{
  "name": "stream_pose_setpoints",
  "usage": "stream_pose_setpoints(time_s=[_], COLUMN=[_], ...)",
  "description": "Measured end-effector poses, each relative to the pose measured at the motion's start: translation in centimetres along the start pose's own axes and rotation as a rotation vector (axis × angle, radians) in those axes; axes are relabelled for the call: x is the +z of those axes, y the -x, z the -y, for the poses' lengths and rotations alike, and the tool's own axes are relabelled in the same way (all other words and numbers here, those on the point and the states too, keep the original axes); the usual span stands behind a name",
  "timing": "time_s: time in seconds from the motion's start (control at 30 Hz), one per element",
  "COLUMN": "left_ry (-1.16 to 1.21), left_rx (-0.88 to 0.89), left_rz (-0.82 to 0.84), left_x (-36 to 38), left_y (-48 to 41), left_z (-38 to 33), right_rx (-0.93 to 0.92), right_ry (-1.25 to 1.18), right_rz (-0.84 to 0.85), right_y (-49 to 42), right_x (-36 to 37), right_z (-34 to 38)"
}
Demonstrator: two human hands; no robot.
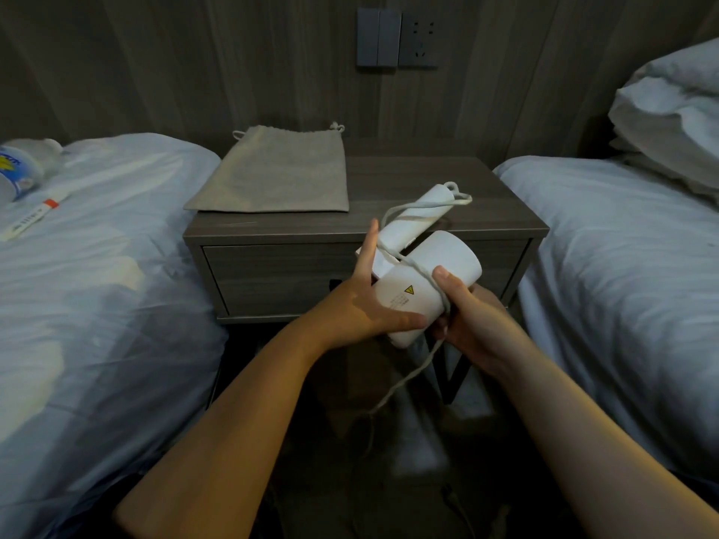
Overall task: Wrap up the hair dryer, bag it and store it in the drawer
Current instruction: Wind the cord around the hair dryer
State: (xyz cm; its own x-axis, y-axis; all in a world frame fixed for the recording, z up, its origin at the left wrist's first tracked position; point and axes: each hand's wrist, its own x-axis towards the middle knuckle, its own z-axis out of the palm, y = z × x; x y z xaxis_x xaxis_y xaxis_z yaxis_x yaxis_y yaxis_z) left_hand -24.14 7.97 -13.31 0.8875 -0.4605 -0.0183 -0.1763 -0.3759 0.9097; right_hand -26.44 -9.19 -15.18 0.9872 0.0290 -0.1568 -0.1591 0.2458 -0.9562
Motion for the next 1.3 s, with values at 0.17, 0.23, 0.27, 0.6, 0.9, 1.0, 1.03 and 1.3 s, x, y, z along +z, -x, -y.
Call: stream_pose_setpoints(time_s=[0.17,0.23,0.27,0.6,0.9,1.0,1.03,1.3], left_ry=[0.060,0.062,0.053,-0.001,-0.162,-0.280,-0.316,-0.590], left_rx=[0.039,0.054,0.063,0.069,0.040,0.053,0.061,0.135], left_rz=[-0.066,-0.111,-0.136,-0.270,-0.404,-0.412,-0.407,-0.442], left_x=[-0.3,-0.5,-0.6,-0.6,-0.1,-0.3,-0.4,0.2], left_y=[0.2,0.3,0.3,0.5,0.7,0.7,0.8,1.1], left_z=[0.3,0.3,0.4,-0.6,-0.9,-0.9,-0.9,-1.0], right_rx=[0.030,0.030,0.028,0.097,0.169,0.011,-0.049,-0.048], right_ry=[0.454,0.604,0.628,0.747,1.115,1.229,1.264,1.558], right_rz=[-0.053,-0.035,-0.016,0.072,0.181,0.099,0.104,0.138], right_y=[-0.1,-0.2,-0.3,0.3,1.0,1.1,1.2,2.2], right_x=[-0.4,-0.8,-1.0,-1.6,0.0,0.1,0.1,0.8], right_z=[0.6,0.9,1.1,3.2,2.6,3.3,3.6,4.1])
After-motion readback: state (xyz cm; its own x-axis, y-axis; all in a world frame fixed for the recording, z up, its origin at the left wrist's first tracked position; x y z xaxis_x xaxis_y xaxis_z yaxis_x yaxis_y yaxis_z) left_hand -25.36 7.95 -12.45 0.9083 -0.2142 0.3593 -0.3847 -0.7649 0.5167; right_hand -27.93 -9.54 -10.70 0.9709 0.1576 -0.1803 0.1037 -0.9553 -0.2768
